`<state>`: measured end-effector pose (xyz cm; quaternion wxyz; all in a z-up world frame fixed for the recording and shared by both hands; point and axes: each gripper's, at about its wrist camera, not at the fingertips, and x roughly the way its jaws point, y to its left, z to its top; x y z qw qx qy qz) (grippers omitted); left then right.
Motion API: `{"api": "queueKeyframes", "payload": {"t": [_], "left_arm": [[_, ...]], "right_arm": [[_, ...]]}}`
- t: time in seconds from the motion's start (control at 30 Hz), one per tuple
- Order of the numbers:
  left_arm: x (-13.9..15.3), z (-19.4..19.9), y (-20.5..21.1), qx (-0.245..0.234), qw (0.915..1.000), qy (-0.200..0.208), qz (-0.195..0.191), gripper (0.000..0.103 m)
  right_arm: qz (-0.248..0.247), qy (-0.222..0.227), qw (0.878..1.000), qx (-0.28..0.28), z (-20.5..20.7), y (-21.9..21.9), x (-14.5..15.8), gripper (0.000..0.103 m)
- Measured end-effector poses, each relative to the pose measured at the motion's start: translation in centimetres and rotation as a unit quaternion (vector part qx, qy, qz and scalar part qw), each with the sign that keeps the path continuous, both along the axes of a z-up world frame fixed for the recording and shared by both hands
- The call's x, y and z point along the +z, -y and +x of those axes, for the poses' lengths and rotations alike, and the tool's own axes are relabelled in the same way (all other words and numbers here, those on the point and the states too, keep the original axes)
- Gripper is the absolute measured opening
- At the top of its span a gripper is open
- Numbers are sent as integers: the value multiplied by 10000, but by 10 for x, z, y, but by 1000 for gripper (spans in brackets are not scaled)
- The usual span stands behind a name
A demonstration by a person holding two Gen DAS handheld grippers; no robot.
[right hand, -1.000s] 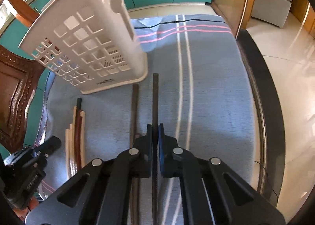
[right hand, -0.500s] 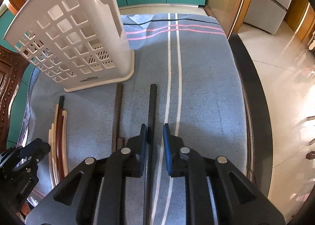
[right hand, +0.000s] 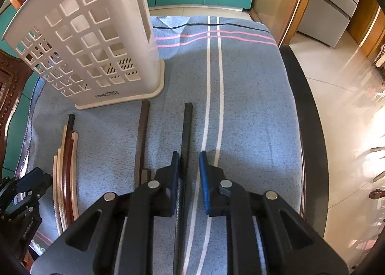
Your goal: Organize utensils
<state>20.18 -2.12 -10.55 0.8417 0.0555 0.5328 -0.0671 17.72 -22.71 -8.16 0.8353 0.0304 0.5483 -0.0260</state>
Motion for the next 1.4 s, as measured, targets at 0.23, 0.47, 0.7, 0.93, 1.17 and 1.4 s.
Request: {"api": "queueKeyframes", "payload": {"t": [0.23, 0.47, 0.7, 0.93, 1.17, 1.4], "left_arm": [[2, -4, 5, -92, 9999, 22, -37, 29], [-6, -4, 7, -112, 9998, -19, 136, 29], [-5, 5, -5, 44, 10000, -53, 7, 28], [1, 4, -9, -54, 9979, -194, -618, 33], [-8, -1, 5, -133, 9993, -213, -261, 35], [-10, 7, 4, -38, 10000, -41, 0, 35]], "right_arm": [[-42, -5, 10000, -4, -1, -3, -2, 17], [-75, 1, 10000, 1, -1, -6, -3, 18], [-71, -1, 10000, -1, -2, -6, -1, 19], [-61, -6, 10000, -13, -1, -3, 2, 19], [-123, 41, 9999, -8, 1, -4, 0, 23], [-727, 197, 9971, 145, -1, -22, -2, 30]]}}
